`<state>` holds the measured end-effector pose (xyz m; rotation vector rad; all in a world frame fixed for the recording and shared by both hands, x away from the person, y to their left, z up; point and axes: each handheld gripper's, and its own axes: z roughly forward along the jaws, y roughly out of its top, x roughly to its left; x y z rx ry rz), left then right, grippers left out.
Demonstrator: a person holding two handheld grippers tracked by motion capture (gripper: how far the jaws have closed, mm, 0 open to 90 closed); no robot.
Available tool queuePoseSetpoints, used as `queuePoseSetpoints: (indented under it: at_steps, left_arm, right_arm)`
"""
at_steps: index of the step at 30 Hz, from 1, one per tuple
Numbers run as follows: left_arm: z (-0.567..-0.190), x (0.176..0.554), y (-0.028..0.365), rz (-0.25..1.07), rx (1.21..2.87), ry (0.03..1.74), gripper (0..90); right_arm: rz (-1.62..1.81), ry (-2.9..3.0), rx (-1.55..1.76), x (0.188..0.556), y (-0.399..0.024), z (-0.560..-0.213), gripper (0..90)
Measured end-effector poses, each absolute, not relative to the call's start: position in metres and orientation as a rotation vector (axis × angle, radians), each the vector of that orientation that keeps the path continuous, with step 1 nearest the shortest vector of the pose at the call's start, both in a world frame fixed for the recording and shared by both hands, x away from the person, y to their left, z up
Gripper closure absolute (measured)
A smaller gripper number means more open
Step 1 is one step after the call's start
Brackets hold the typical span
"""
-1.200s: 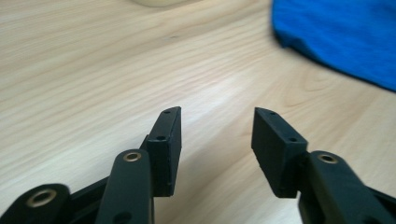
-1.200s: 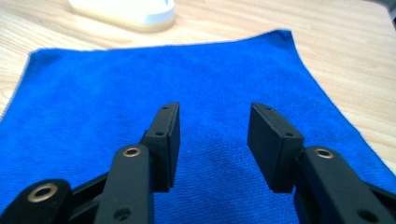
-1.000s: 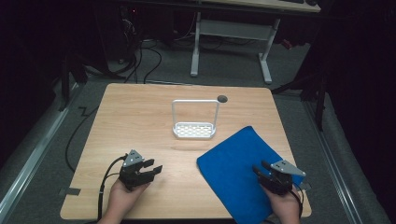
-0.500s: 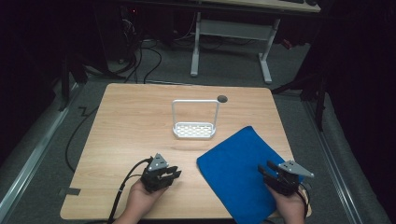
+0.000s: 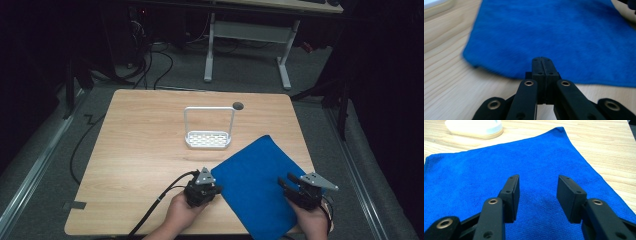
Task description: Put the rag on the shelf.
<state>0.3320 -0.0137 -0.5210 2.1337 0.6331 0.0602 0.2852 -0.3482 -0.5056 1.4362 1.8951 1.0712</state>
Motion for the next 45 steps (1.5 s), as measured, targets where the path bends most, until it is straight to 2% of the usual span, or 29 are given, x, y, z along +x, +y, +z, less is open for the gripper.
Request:
queuePoseSetpoints:
  at_steps: [8, 18, 22, 29, 32, 37, 45]
  left_arm:
    - [-0.527, 0.328, -0.041, 0.045, 2.180, 0.588, 90.0]
    - [-0.529, 0.330, -0.032, 0.059, 2.220, 0.602, 90.0]
    - [-0.528, 0.331, -0.014, 0.071, 2.231, 0.620, 90.0]
    - [-0.525, 0.332, 0.046, 0.093, 2.240, 0.704, 90.0]
    - [-0.525, 0.333, 0.060, 0.111, 2.246, 0.721, 90.0]
    - [-0.528, 0.340, 0.100, 0.156, 2.180, 0.839, 90.0]
    - [-0.527, 0.351, 0.124, 0.220, 2.145, 0.943, 90.0]
  right_arm:
    - [1.067, 1.909, 1.438, 0.287, -0.347, -0.507, 53.8]
    - [1.066, 1.915, 1.444, 0.286, -0.346, -0.507, 53.9]
    - [1.067, 1.918, 1.439, 0.286, -0.346, -0.507, 54.0]
    - [1.063, 1.935, 1.430, 0.286, -0.342, -0.507, 54.8]
    - [1.065, 1.943, 1.427, 0.286, -0.340, -0.507, 55.2]
    - [1.069, 1.972, 1.401, 0.287, -0.332, -0.507, 56.2]
    - [1.088, 2.046, 1.344, 0.292, -0.311, -0.508, 58.7]
